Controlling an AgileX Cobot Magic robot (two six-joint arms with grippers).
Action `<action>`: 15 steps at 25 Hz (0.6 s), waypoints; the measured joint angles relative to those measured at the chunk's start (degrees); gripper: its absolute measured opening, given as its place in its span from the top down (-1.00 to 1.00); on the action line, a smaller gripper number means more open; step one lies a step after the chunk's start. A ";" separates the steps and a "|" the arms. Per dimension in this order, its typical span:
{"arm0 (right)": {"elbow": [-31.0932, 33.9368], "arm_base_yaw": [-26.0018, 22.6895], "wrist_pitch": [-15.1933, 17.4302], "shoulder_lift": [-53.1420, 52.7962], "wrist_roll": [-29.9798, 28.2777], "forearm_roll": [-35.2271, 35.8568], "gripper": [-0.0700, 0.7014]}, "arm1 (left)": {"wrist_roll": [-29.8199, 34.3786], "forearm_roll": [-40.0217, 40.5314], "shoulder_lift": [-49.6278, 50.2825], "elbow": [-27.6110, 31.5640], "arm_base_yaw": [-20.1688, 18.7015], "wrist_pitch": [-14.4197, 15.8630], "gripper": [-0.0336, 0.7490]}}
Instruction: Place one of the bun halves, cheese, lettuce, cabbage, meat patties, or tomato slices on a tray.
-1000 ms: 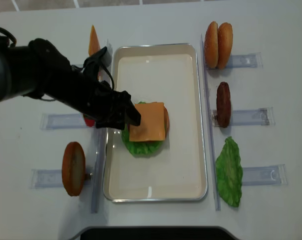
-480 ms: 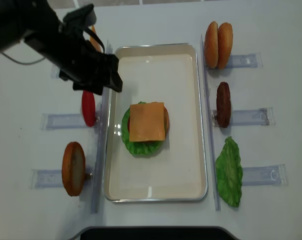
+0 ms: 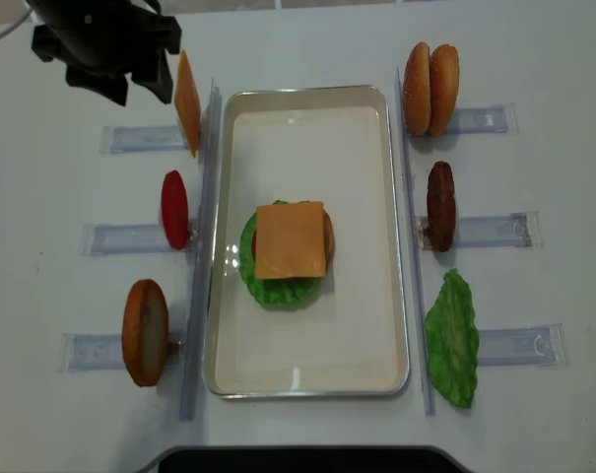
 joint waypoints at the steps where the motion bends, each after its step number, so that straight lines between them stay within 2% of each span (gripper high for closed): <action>1: 0.00 0.00 0.00 0.00 0.00 0.00 -0.08 | 0.60 0.19 0.07 0.00 1.69 0.94 -0.29; 3: 0.00 0.00 0.00 0.00 0.00 0.00 -0.08 | 2.30 0.57 0.50 -0.02 5.49 2.35 -0.29; 8: 0.00 0.00 0.00 0.00 0.00 0.00 -0.08 | 6.13 2.77 0.84 -0.02 15.49 2.08 -0.29; 11: 0.00 0.00 0.00 0.00 0.00 0.00 -0.08 | 8.12 3.54 1.20 -0.02 19.64 1.68 -0.29; 15: 0.00 0.00 0.00 0.00 0.00 0.00 -0.08 | 9.03 6.13 0.68 1.10 22.35 2.99 -0.29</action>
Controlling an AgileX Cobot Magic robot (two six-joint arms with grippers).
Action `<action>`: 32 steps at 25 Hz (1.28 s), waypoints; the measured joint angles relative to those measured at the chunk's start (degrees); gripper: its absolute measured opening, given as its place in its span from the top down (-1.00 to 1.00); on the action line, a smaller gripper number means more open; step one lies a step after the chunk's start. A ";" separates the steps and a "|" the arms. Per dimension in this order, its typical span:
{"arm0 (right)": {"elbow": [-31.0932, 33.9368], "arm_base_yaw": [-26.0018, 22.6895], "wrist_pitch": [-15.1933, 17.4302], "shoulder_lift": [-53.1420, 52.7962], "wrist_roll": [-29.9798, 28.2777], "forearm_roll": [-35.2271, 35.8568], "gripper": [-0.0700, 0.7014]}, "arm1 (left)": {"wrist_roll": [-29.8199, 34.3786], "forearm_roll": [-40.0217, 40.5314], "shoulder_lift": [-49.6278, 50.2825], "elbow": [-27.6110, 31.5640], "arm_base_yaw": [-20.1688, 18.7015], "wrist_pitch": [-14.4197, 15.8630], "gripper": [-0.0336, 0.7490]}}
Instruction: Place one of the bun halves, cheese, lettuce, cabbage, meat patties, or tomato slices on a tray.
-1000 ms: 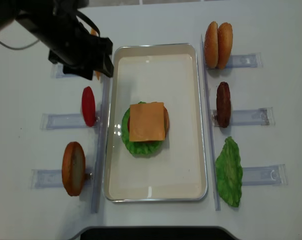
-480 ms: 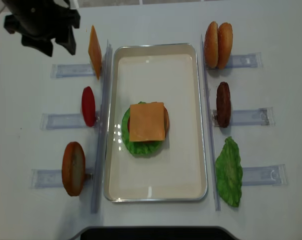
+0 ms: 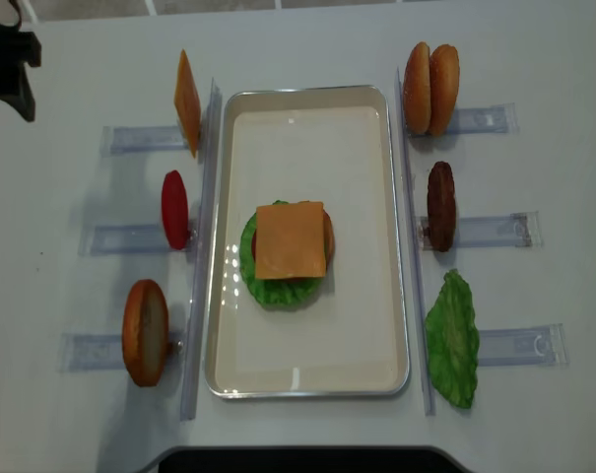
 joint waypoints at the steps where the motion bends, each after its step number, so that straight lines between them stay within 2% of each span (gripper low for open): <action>1: 0.00 0.00 0.00 0.00 0.00 0.00 -0.08 | 0.14 0.72 -0.88 1.65 0.19 0.60 -0.29; 4: 0.00 0.00 0.00 0.00 0.00 0.00 -0.08 | 0.04 1.27 -8.11 10.19 0.38 0.47 -0.29; 9: 0.00 0.00 0.00 0.00 0.00 0.00 -0.08 | -1.36 1.27 -28.16 27.18 0.38 -0.27 -0.29; 13: 0.00 0.00 0.00 0.00 0.00 0.00 -0.08 | -2.05 1.27 -43.20 38.05 0.38 -0.21 -0.29; 16: 0.00 0.00 0.00 0.00 0.00 0.00 -0.08 | -2.04 1.76 -54.68 44.13 0.38 -0.21 -0.29; 20: 0.00 0.00 0.00 0.00 0.00 0.00 -0.08 | -1.49 1.90 -69.26 49.63 0.38 -0.54 -0.29; 24: 0.00 0.00 0.00 0.00 0.00 0.00 -0.08 | 1.16 1.78 -79.62 52.29 0.38 -0.63 -0.24; 26: 0.00 0.00 0.00 0.00 0.00 0.00 -0.08 | 1.40 1.19 -82.91 52.65 0.31 -0.87 -0.19; 29: 0.00 0.00 0.00 0.00 0.00 0.00 -0.08 | 1.70 -2.63 -86.07 53.41 -0.52 -2.95 -0.10; 32: 0.00 0.00 0.00 0.00 0.00 0.00 -0.08 | 4.98 -6.88 -87.42 54.12 -1.87 -3.74 -0.01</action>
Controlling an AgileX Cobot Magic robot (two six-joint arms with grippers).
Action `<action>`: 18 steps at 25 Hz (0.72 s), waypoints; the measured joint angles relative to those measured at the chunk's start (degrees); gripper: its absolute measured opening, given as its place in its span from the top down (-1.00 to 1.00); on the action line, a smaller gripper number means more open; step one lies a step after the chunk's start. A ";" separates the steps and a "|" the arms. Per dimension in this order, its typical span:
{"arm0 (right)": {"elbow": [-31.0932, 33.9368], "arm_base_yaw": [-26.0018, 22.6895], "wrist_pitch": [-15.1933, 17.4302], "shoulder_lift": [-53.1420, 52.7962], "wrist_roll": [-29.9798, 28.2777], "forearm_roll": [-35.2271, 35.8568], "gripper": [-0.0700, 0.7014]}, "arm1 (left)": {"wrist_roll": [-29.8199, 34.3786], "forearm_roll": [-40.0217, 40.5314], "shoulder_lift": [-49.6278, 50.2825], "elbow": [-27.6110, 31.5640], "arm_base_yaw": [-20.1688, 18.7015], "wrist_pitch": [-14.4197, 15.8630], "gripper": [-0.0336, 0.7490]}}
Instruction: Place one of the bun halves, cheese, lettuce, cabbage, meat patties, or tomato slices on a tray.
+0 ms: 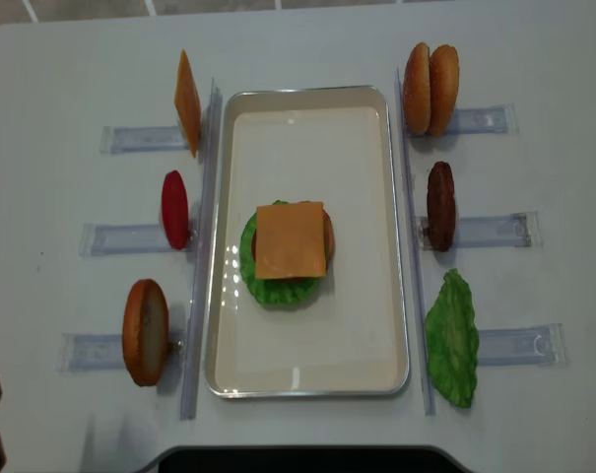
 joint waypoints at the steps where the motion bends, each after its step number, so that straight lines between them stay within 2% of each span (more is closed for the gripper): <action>1: 0.00 0.00 0.00 0.00 0.00 0.00 -0.08 | 0.51 -0.44 -0.47 0.07 -0.44 -0.18 0.01; 8: 0.00 0.00 0.00 0.00 0.00 0.00 -0.08 | 1.71 -1.08 -7.02 0.07 -1.81 -0.34 0.08; 12: 0.00 0.00 0.00 0.00 0.00 0.00 -0.08 | 4.33 -3.16 -7.34 0.07 -1.81 -0.34 0.08; 18: 0.00 0.00 0.00 0.00 0.00 0.00 -0.08 | 4.81 -3.49 -7.34 0.07 -1.81 -0.34 0.08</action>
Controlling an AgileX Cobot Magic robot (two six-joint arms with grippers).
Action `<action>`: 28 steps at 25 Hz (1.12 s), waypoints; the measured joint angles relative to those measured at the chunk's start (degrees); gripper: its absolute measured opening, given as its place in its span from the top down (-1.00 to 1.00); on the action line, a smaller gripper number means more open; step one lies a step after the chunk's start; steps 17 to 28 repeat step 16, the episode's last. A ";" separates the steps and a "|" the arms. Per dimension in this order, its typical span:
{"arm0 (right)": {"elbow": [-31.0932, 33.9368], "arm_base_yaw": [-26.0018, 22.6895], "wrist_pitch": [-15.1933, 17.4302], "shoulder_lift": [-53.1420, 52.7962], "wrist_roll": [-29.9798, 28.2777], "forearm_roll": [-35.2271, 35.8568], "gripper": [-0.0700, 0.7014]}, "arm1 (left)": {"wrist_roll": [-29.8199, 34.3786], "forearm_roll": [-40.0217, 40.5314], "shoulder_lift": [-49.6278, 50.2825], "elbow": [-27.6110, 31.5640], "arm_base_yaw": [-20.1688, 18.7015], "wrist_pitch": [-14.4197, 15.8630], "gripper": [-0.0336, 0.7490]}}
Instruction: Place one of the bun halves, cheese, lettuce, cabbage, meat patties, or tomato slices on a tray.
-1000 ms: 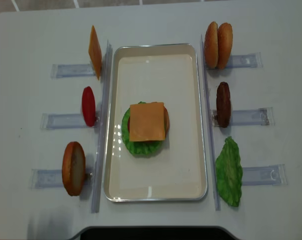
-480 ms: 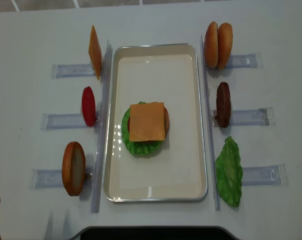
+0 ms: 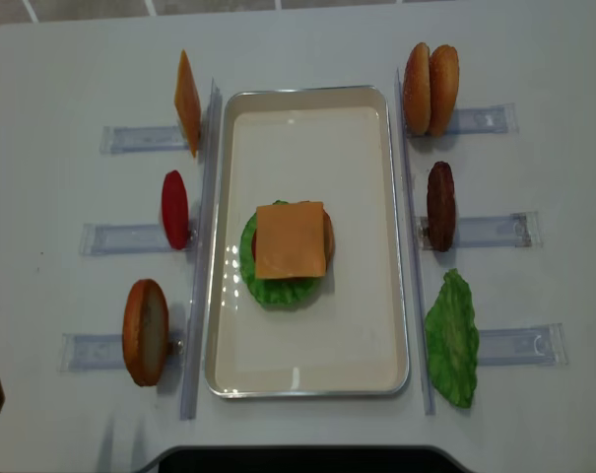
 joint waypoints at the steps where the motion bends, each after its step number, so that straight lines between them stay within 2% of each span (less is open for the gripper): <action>1: 0.00 0.00 0.00 0.00 0.00 0.00 -0.08 | 0.00 0.00 0.00 0.00 0.00 0.00 0.08; 9: 0.00 0.00 0.00 0.00 0.00 0.00 -0.08 | 0.05 0.00 0.00 0.00 0.00 0.00 0.13; 16: 0.00 0.00 0.00 0.00 0.00 0.00 -0.08 | 0.05 0.00 0.00 0.00 0.00 0.00 0.33; 28: 0.00 0.00 0.00 0.00 0.00 0.00 -0.08 | 0.05 0.00 0.00 0.00 0.00 0.00 0.33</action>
